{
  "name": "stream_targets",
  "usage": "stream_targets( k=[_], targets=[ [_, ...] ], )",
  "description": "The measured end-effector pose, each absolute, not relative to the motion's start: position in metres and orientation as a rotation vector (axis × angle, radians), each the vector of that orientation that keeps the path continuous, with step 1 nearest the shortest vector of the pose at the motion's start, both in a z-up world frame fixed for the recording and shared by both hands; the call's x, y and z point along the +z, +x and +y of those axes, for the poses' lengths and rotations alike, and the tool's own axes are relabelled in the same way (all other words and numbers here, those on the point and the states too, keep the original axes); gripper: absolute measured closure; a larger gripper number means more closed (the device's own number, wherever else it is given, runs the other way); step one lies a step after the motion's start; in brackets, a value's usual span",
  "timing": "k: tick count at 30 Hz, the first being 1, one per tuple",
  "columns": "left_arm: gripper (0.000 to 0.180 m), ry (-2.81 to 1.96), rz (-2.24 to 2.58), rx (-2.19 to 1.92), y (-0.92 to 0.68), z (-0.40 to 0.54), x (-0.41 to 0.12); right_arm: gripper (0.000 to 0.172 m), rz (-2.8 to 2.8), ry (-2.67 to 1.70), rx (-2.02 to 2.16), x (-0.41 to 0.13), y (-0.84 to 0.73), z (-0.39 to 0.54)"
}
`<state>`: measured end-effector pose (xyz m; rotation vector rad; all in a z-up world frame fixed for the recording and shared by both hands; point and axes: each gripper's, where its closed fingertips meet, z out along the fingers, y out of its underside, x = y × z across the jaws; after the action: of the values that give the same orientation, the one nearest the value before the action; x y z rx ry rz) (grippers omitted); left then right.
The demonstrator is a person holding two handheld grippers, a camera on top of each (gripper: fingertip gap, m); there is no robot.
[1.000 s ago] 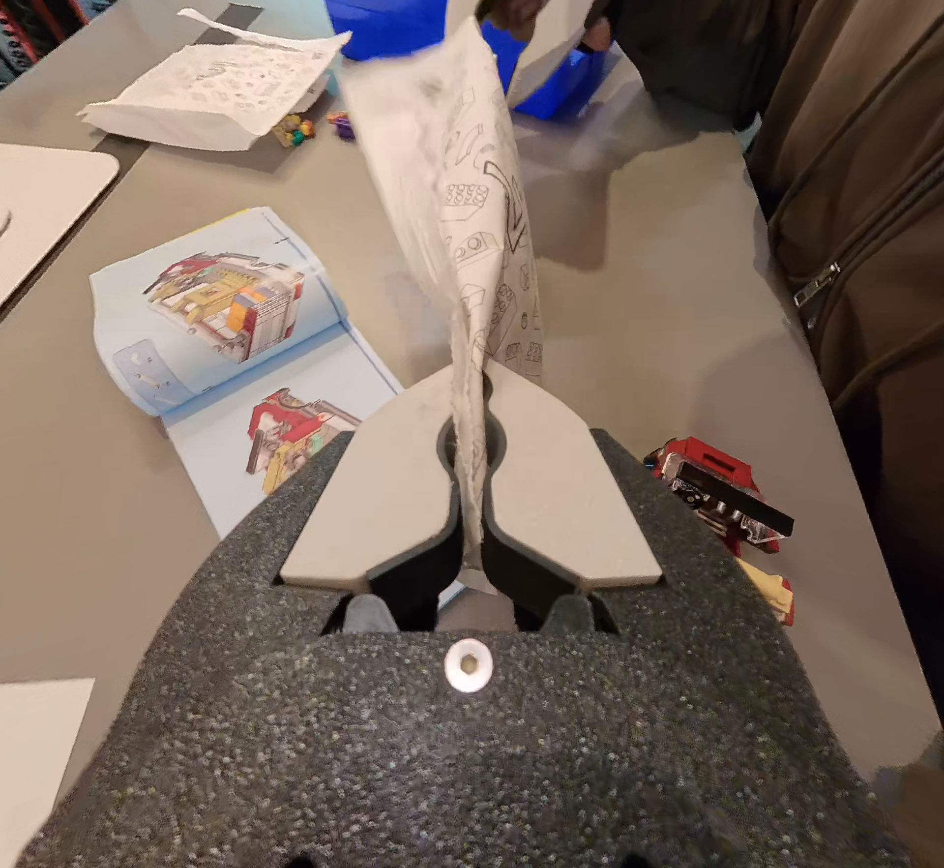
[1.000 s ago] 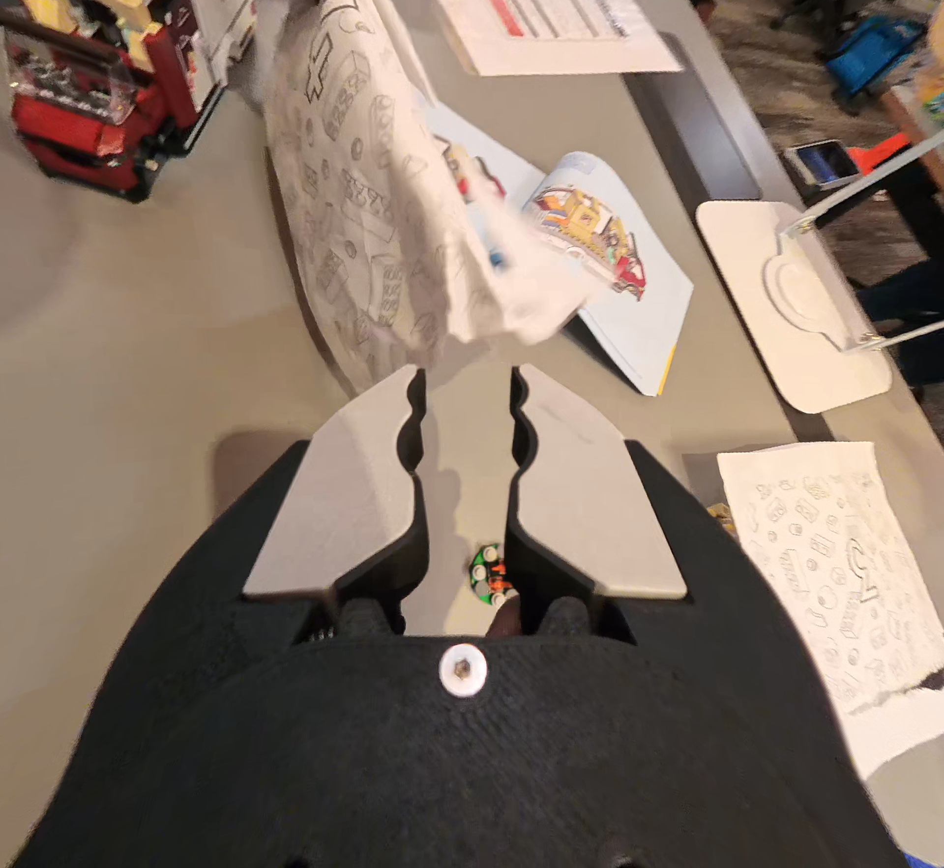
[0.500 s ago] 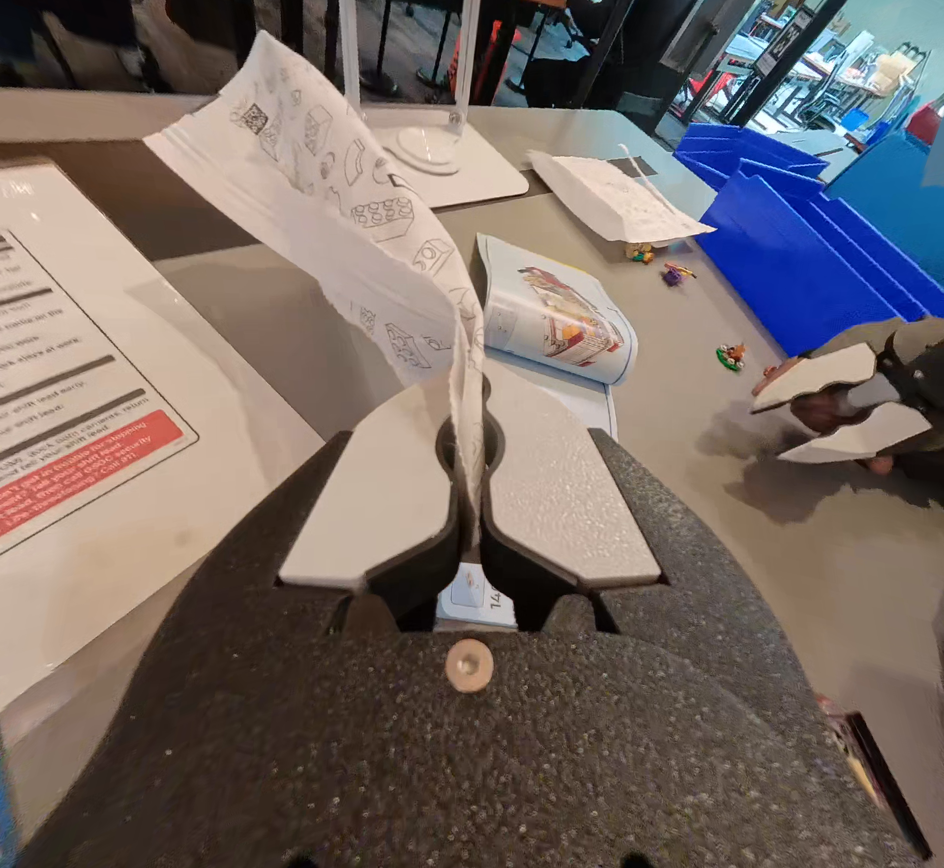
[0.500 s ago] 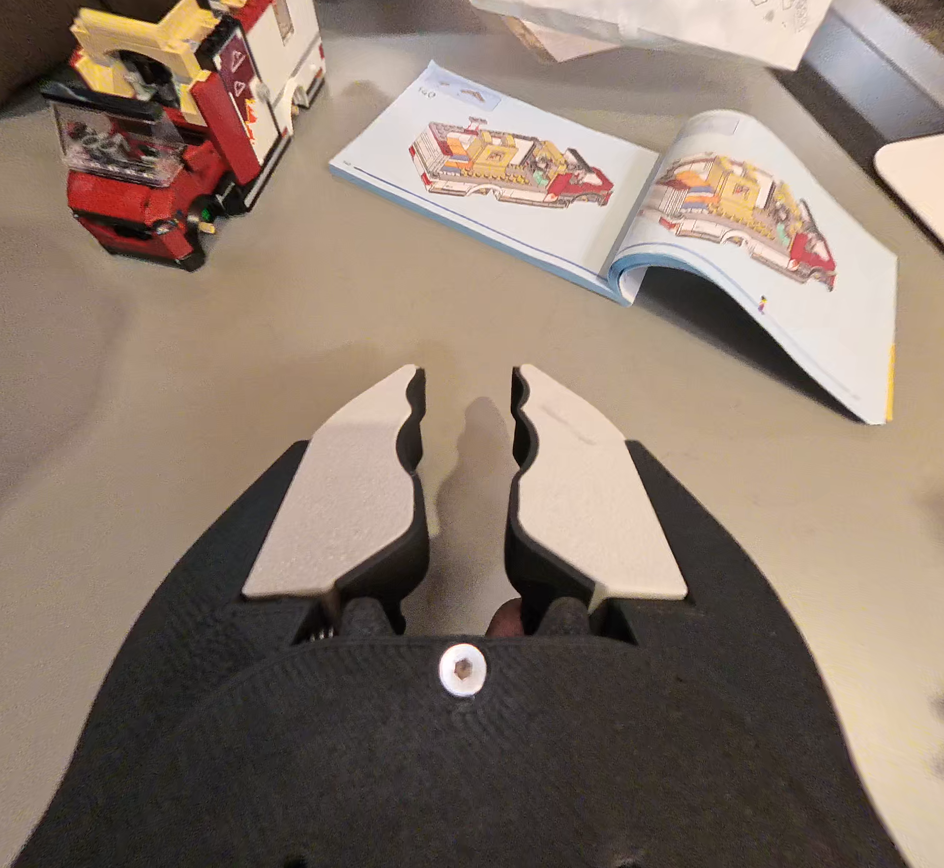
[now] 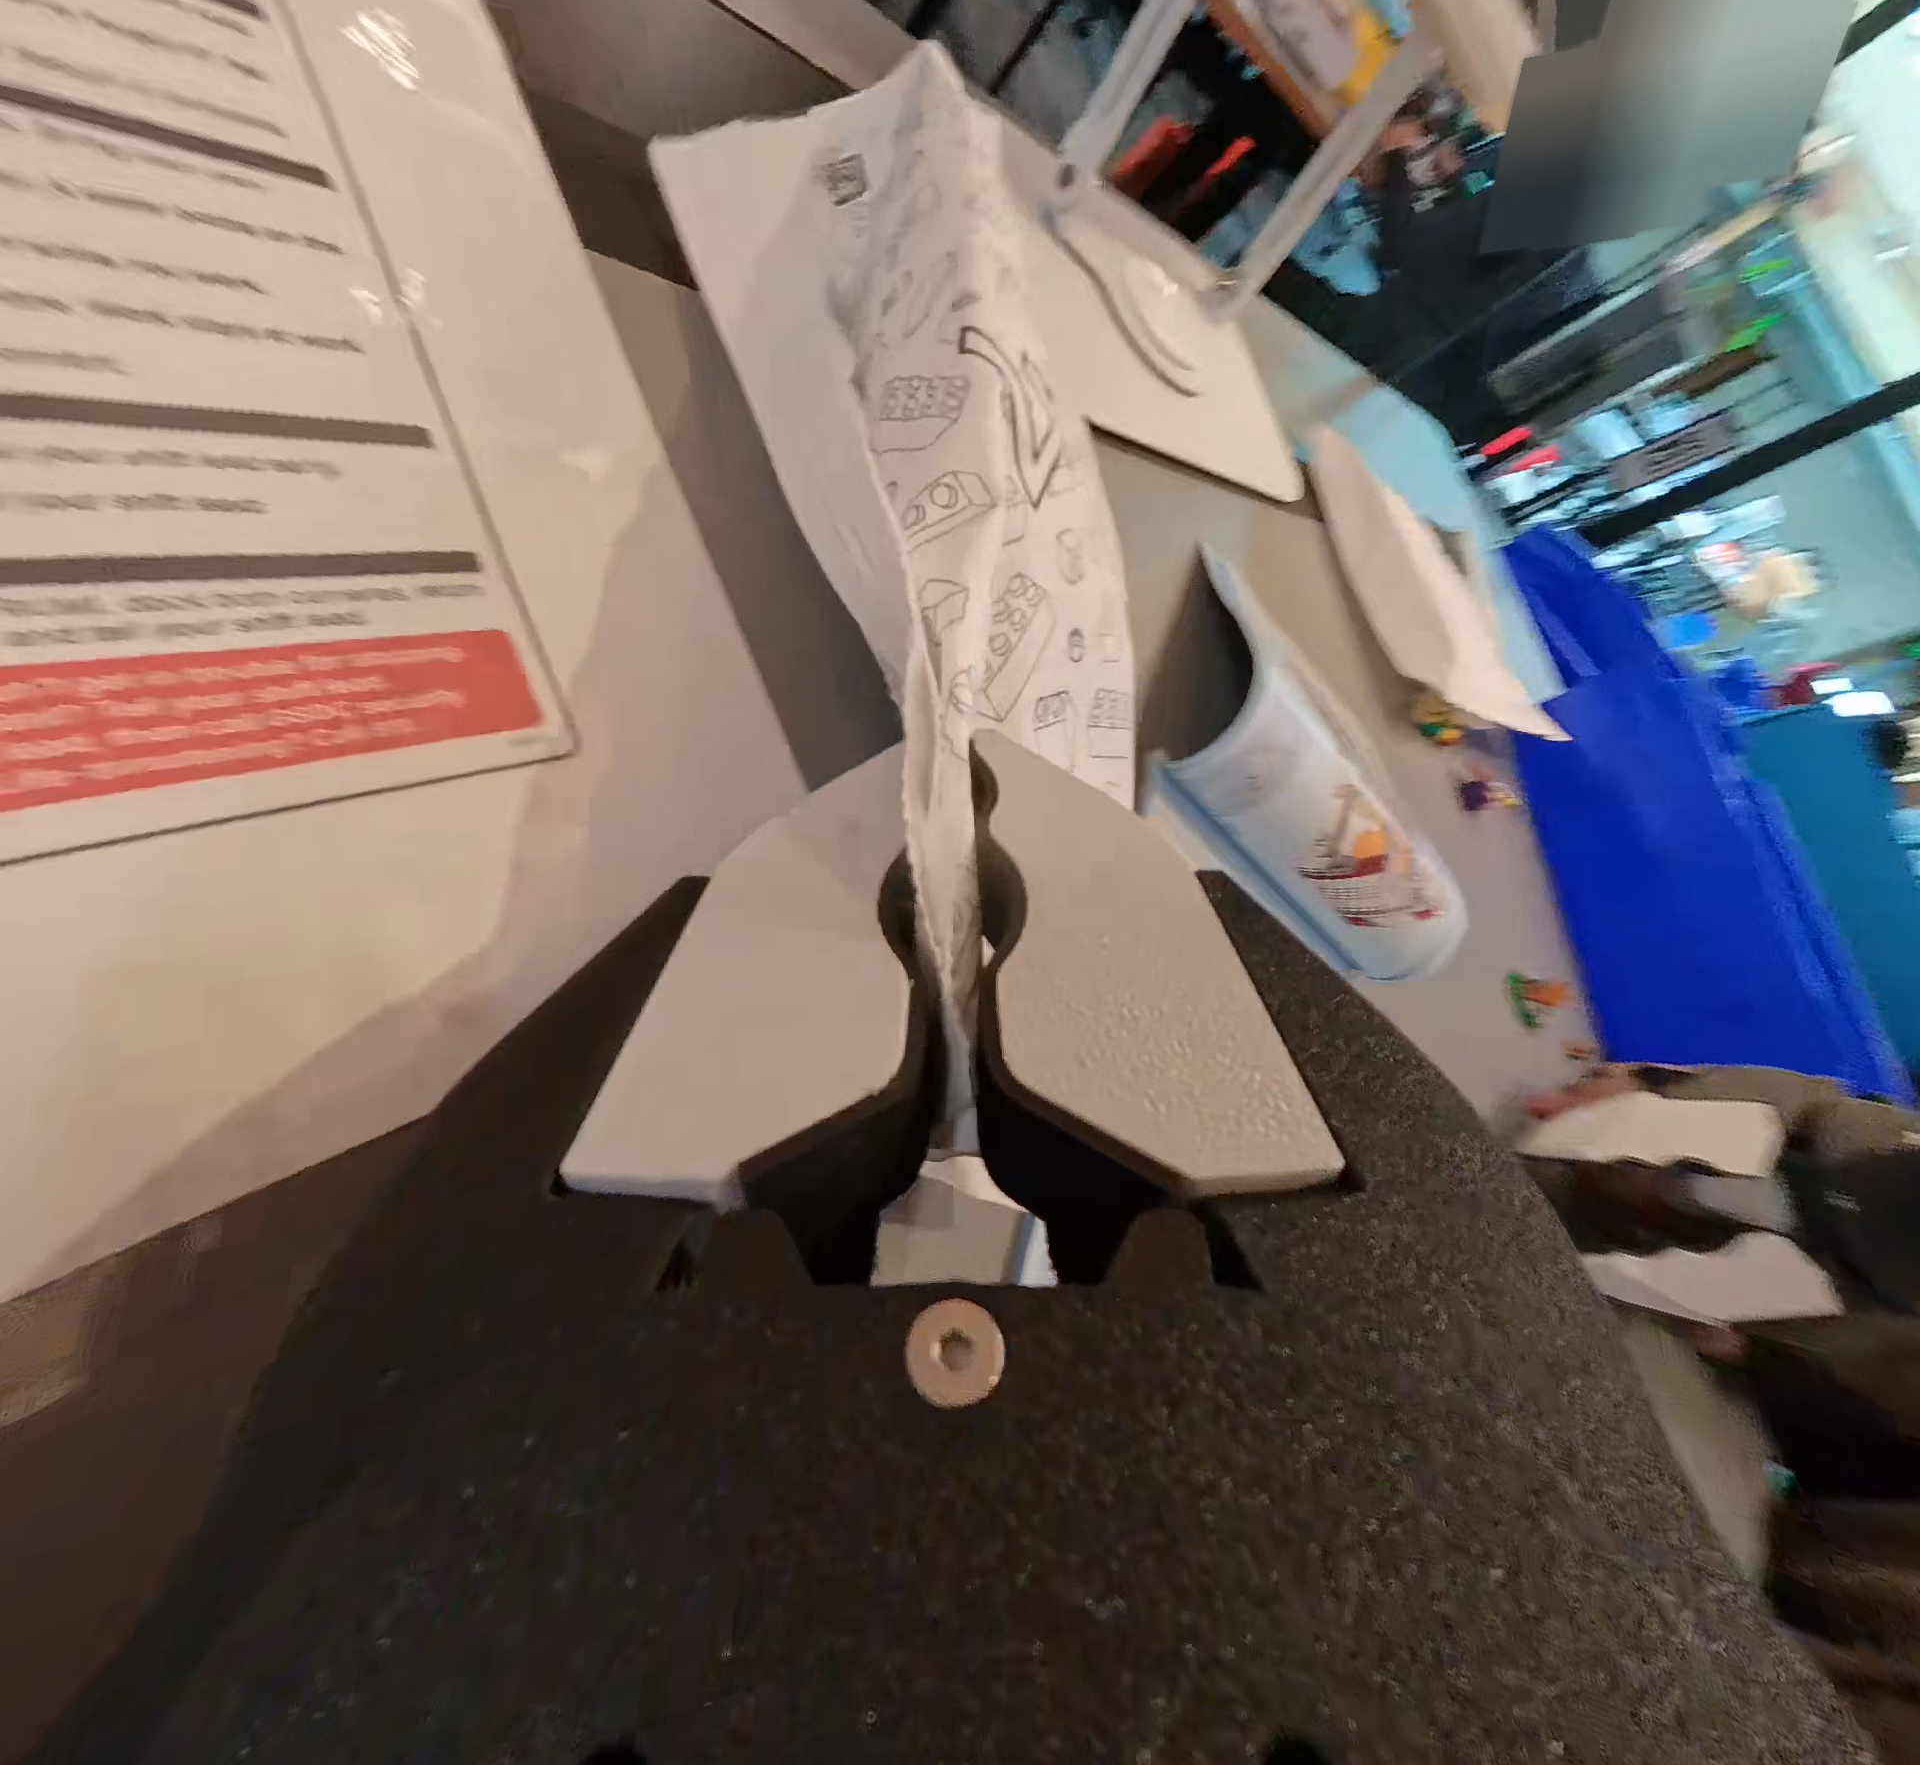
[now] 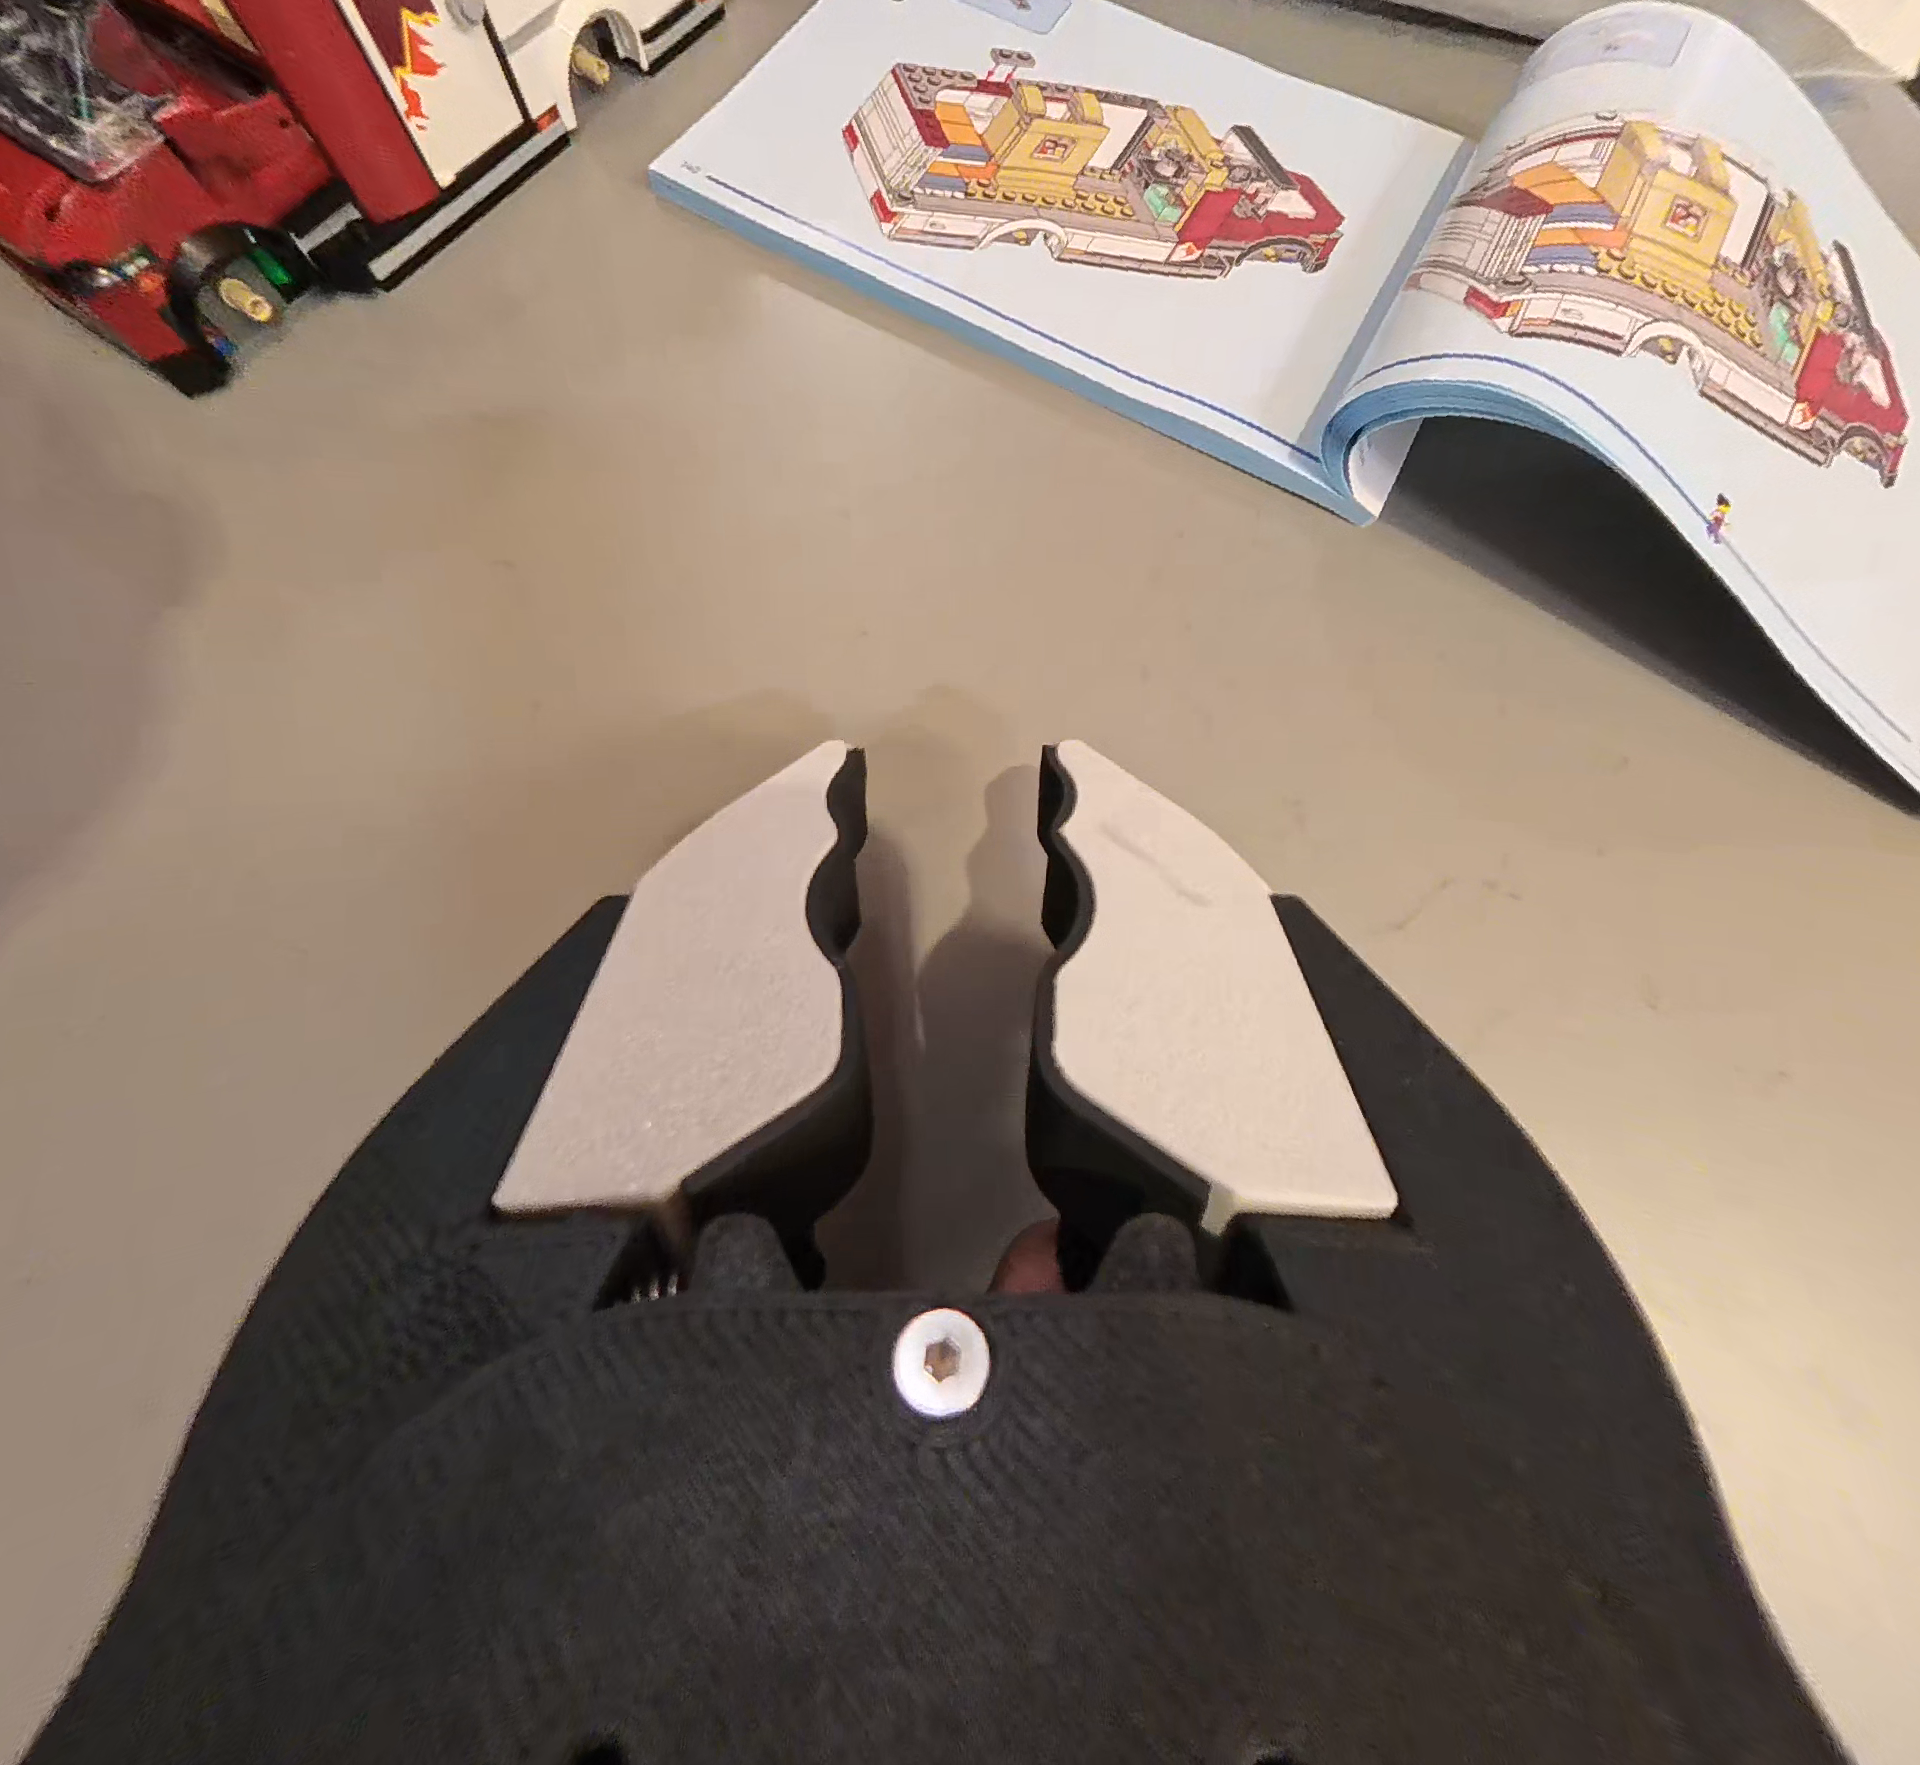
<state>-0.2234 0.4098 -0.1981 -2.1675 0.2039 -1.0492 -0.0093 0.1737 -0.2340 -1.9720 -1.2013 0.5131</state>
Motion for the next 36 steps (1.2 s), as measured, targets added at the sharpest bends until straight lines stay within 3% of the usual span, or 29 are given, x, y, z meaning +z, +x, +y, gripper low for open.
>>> stream_targets(
  k=[5,11,14,24,36],
  targets=[
    [0.159,-2.264,0.285,-0.684,-0.239,0.421,-0.214,0.140,-1.222,-1.973,0.502,-0.236,-0.010,0.172],
    [0.120,-2.275,0.345,-0.325,-0.260,0.429,-0.212,0.140,-1.241,-1.982,0.496,-0.239,-0.010,0.171],
    [0.110,-2.228,0.370,-0.239,-0.266,0.429,-0.202,0.140,-1.254,-1.989,0.493,-0.241,-0.011,0.170],
    [0.103,-2.069,0.624,-0.264,-0.265,0.367,-0.144,0.140,-1.292,-1.995,0.482,-0.245,-0.011,0.167],
    [0.104,-2.106,0.871,-0.713,-0.277,0.220,-0.181,0.130,-1.267,-1.886,0.601,-0.226,-0.039,0.150]
  ],
)
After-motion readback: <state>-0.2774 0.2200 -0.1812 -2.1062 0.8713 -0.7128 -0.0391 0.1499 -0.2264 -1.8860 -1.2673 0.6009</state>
